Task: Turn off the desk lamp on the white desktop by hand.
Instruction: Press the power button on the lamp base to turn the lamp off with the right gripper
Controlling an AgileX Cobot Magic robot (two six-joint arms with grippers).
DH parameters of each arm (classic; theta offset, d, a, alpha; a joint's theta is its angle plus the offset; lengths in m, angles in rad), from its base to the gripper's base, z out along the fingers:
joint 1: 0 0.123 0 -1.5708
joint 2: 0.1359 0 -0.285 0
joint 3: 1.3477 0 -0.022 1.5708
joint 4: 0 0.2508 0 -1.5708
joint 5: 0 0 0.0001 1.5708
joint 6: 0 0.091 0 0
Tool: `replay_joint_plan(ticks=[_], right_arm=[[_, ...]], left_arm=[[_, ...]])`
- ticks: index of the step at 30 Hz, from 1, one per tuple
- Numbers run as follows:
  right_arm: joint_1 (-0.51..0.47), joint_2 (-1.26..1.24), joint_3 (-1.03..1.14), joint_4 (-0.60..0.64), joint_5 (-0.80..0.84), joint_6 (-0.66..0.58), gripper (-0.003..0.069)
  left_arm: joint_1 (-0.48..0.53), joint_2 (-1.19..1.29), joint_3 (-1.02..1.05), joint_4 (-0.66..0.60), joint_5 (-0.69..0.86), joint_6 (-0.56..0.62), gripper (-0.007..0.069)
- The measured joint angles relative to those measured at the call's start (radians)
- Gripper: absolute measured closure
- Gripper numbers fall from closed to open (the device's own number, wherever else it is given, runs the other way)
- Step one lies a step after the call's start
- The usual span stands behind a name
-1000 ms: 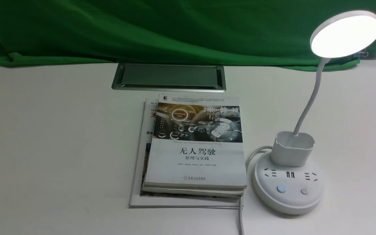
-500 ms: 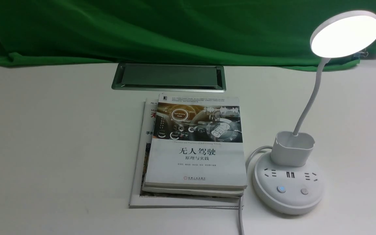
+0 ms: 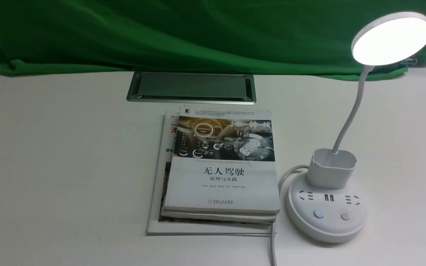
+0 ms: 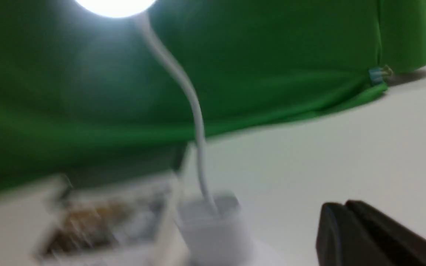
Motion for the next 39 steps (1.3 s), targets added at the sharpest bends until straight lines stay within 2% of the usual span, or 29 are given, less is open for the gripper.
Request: replay_joint_plan(ticks=[1, 5, 7, 11, 12, 13, 14, 15, 17, 18, 22, 25, 31, 39], right_arm=[[0.000, 0.000, 0.000, 0.002, -0.027, 0.050, 0.0603], [0.000, 0.000, 0.000, 0.004, -0.096, 0.112, 0.0603], [0.004, 0.001, -0.007, 0.007, -0.055, 0.127, 0.0603], [0.042, 0.108, -0.164, 0.008, 0.183, 0.061, 0.0601], [0.042, 0.118, -0.164, 0.008, 0.183, 0.052, 0.0602], [0.067, 0.209, -0.285, 0.008, 0.316, -0.021, 0.0604], [0.070, 0.234, -0.300, 0.008, 0.332, -0.039, 0.0604], [0.088, 0.346, -0.429, 0.007, 0.480, -0.104, 0.0603], [0.093, 0.422, -0.498, 0.007, 0.565, -0.138, 0.0603], [0.096, 0.564, -0.606, 0.003, 0.711, -0.195, 0.0603], [0.099, 0.859, -0.761, -0.008, 0.901, -0.243, 0.0603], [0.115, 0.989, -0.808, -0.012, 0.923, -0.250, 0.0610], [0.227, 1.327, -0.889, -0.033, 0.867, -0.239, 0.0621], [0.246, 1.528, -0.938, -0.039, 0.780, -0.234, 0.0621]], left_arm=[[0.000, 0.000, 0.000, 0.000, 0.000, 0.000, 0.0605], [0.000, 0.000, 0.000, 0.000, 0.000, 0.000, 0.0605], [0.000, 0.000, 0.000, 0.000, 0.000, 0.000, 0.0605], [0.000, 0.000, 0.000, 0.000, 0.000, 0.000, 0.0605], [0.000, 0.000, 0.000, 0.000, 0.000, 0.000, 0.0605], [0.000, 0.000, 0.000, 0.000, 0.000, 0.000, 0.0605], [0.000, 0.000, 0.000, 0.000, 0.000, 0.000, 0.0605], [0.000, 0.000, 0.000, 0.000, 0.000, 0.000, 0.0605], [0.000, 0.000, 0.000, 0.000, 0.000, 0.000, 0.0605], [0.000, 0.000, 0.000, 0.000, 0.000, 0.000, 0.0605], [0.000, 0.000, 0.000, 0.000, 0.000, 0.000, 0.0605], [0.000, 0.000, 0.000, 0.000, 0.000, 0.000, 0.0605], [0.000, 0.000, 0.000, 0.000, 0.000, -0.001, 0.0605], [0.000, 0.000, 0.000, 0.000, 0.000, -0.001, 0.0605]])
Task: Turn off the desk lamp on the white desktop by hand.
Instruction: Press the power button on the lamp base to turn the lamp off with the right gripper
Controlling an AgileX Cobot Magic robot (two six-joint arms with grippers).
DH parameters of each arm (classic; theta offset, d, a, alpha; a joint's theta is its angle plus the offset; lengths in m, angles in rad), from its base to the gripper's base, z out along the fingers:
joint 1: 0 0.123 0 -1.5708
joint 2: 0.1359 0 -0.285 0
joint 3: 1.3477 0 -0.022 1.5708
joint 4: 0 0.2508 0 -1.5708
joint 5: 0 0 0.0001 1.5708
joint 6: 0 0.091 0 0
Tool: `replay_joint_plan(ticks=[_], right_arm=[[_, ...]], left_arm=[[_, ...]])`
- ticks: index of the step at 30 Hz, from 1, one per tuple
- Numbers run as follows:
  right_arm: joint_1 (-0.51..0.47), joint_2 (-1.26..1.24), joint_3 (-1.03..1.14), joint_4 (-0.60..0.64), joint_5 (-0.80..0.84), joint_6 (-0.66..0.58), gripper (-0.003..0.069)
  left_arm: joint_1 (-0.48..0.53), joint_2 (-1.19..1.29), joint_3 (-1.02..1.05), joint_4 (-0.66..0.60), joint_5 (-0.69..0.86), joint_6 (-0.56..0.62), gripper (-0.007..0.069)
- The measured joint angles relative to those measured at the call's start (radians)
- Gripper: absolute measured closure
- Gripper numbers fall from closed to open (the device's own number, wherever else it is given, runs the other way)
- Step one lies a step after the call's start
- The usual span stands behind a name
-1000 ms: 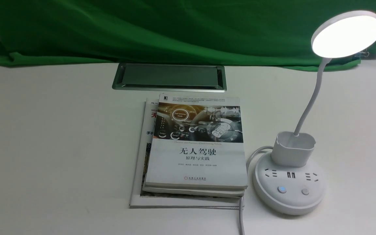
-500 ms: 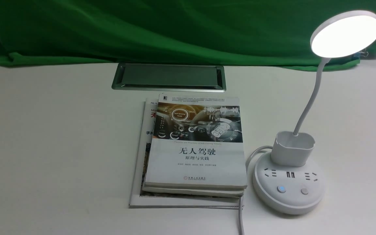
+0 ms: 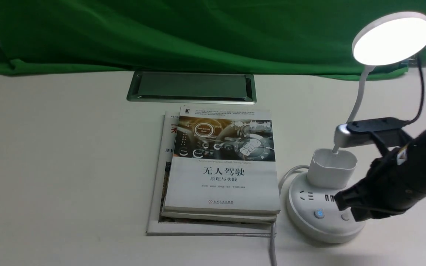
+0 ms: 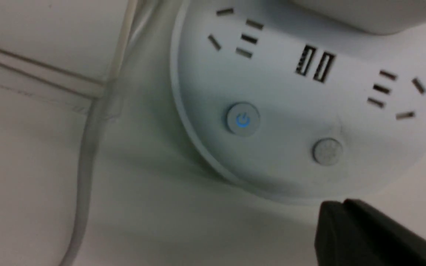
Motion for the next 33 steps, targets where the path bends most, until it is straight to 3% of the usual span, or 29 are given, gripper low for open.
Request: replay_joint_plan(ticks=[21, 33], right_arm=[[-0.011, 0.153, -0.028, 0.002, -0.080, -0.006, 0.0621], [-0.010, -0.094, 0.028, 0.000, -0.056, -0.006, 0.0622]], left_arm=[[0.000, 0.000, 0.000, 0.000, 0.000, 0.001, 0.0605], [0.000, 0.000, 0.000, 0.000, 0.000, 0.001, 0.0605]])
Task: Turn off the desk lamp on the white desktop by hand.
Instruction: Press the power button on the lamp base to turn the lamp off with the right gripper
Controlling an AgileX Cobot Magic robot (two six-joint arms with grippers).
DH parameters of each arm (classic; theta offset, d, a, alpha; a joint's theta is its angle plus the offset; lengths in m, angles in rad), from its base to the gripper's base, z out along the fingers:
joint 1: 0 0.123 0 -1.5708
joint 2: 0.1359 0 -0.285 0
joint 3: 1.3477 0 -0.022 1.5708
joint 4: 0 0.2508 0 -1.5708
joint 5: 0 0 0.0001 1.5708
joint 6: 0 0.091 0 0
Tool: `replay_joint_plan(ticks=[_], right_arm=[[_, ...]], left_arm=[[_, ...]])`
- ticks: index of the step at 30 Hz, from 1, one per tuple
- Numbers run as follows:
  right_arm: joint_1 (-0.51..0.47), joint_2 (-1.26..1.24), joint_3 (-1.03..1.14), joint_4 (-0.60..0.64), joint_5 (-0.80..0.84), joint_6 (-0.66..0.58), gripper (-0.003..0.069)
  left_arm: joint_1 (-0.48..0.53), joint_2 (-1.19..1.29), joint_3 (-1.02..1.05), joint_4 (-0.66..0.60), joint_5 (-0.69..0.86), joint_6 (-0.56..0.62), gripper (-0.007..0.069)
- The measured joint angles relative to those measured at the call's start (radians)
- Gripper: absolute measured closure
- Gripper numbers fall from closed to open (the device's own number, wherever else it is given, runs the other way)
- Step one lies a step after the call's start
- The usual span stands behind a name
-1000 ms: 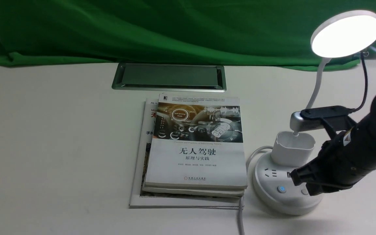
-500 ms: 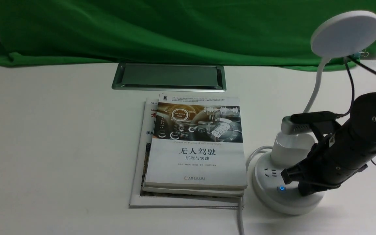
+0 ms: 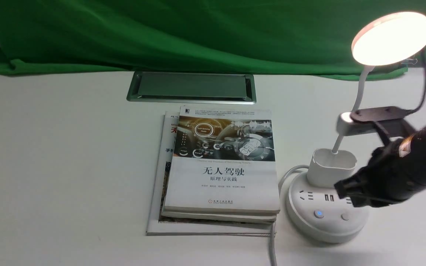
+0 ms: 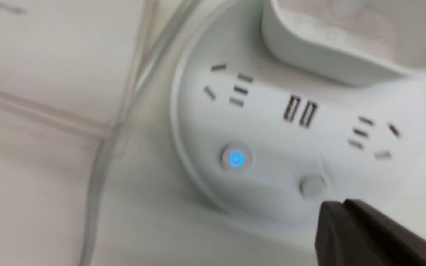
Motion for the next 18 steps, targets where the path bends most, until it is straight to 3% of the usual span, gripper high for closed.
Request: replay_joint_plan(ticks=[6, 18], right_arm=[[0.001, -0.141, 0.077, 0.000, -0.030, 0.013, 0.0622], [0.001, 0.081, 0.037, 0.005, -0.037, -0.001, 0.0622]], left_arm=[[0.000, 0.000, 0.000, 0.000, 0.000, 0.000, 0.0605], [0.000, 0.000, 0.000, 0.000, 0.000, 0.000, 0.0605]])
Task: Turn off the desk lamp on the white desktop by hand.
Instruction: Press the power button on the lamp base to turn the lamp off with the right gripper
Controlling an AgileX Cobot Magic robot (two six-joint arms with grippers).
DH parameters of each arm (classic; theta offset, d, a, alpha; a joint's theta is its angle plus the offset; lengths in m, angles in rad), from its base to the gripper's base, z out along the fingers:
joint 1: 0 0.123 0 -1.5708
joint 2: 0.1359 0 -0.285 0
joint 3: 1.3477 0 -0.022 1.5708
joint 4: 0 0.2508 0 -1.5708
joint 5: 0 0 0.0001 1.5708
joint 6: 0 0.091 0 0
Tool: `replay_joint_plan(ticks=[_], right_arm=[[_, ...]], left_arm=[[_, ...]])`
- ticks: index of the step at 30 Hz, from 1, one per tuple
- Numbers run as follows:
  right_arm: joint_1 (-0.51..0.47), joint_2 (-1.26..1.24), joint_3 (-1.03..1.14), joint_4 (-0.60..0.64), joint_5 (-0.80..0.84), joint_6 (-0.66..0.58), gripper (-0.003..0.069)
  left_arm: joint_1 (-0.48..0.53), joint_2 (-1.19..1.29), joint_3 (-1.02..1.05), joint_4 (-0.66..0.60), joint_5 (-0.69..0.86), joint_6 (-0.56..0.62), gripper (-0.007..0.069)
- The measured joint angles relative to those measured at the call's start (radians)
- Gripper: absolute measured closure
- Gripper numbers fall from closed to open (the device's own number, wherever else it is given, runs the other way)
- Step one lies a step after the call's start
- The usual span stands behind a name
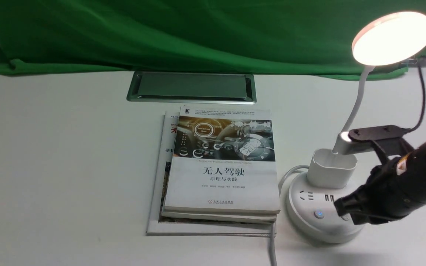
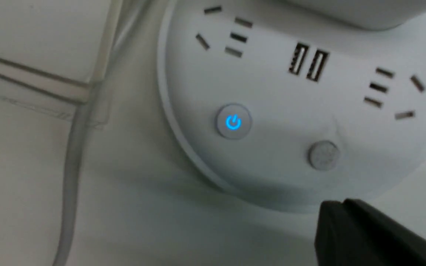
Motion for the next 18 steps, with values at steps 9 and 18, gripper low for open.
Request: replay_joint_plan(ticks=[9, 18], right_arm=[[0.000, 0.075, -0.058, 0.000, -0.013, -0.002, 0.0622], [0.000, 0.162, -0.078, 0.000, -0.026, -0.009, 0.0622]], left_arm=[[0.000, 0.000, 0.000, 0.000, 0.000, 0.000, 0.0605], [0.000, 0.000, 0.000, 0.000, 0.000, 0.000, 0.0605]])
